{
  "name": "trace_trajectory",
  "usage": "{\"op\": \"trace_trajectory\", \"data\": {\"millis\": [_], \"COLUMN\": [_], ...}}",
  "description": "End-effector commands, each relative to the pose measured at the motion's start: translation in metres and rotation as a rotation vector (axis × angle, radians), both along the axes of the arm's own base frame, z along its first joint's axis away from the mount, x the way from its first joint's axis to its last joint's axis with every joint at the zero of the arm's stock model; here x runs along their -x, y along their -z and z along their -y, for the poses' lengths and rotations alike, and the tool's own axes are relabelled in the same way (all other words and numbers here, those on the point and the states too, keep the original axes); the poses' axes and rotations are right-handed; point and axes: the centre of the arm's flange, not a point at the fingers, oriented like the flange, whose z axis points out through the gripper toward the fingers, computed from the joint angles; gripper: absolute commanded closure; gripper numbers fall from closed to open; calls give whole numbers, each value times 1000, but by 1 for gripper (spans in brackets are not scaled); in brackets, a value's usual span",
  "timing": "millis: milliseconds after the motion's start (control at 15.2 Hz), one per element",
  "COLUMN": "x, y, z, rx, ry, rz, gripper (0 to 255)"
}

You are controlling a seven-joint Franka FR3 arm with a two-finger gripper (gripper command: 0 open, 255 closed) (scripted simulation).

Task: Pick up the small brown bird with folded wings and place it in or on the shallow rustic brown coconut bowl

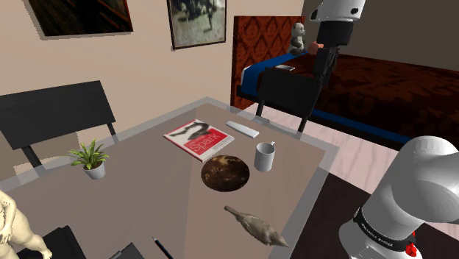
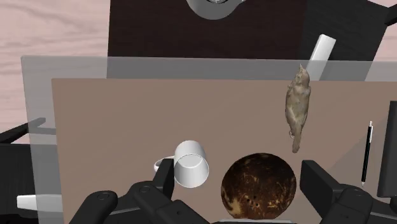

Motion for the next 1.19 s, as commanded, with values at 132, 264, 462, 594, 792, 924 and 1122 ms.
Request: {"op": "trace_trajectory", "data": {"millis": [132,264,462,594,792,924,1122], "x": [3,5,8,9,11,12,13], "y": [20,41,71,92,124,145,177], "z": [-18,-35,-62,-79,-104,-121,-146], "rx": [8,16,29,37,49,58,70], "ry": [17,34,60,77,102,119,145], "rz": [1,2,4,5,6,7,9], "gripper": [0,0,0,0,0,0,0]}}
